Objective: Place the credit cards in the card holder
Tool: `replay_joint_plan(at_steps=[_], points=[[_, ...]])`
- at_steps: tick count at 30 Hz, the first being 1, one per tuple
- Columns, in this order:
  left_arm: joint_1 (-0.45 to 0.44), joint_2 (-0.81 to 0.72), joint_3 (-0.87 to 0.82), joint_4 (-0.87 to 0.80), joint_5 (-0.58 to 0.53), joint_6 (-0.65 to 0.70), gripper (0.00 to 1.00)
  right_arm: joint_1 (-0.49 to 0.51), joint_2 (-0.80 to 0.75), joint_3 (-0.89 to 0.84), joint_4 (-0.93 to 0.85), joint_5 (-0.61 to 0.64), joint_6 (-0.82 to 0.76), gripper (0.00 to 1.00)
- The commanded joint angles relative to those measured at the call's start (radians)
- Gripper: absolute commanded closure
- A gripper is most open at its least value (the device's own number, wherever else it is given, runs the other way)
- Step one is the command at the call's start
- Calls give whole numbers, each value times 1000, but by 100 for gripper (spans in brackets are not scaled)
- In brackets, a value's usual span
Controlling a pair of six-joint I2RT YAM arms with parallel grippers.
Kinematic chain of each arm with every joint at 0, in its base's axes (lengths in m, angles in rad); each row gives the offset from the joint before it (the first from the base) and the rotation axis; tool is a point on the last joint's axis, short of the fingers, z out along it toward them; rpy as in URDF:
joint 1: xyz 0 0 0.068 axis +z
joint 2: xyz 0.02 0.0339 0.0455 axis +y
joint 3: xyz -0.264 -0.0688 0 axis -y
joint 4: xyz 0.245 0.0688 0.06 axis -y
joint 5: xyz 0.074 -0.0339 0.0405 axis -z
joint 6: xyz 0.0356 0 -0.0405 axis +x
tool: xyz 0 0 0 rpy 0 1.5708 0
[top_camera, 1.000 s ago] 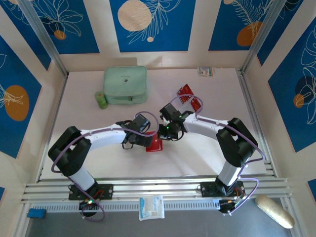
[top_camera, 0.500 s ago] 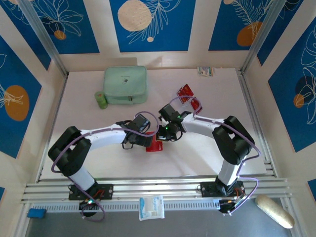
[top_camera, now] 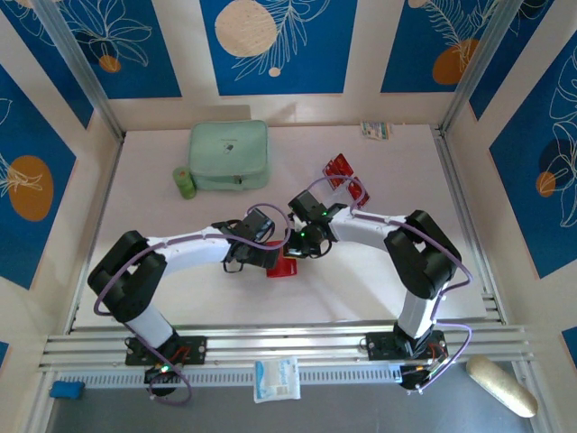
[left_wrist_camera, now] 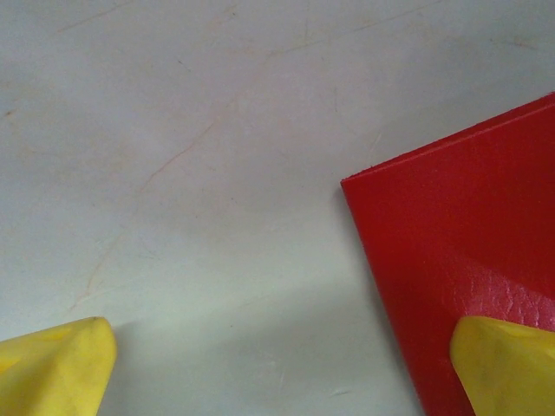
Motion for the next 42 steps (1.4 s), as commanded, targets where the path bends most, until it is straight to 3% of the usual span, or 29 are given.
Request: replay_joint_plan(at_steps=[1,29,42], points=[[-10,41,-17,-33,-17,10,0,16,29,24,7,-33,4,100],[-11,35,-16,-35,-13,7,0,34,139,-29,-49,-2,30,100],[-11,32,-15,-36,-7,6,0,-22,154,-97,55,-131,77,100]])
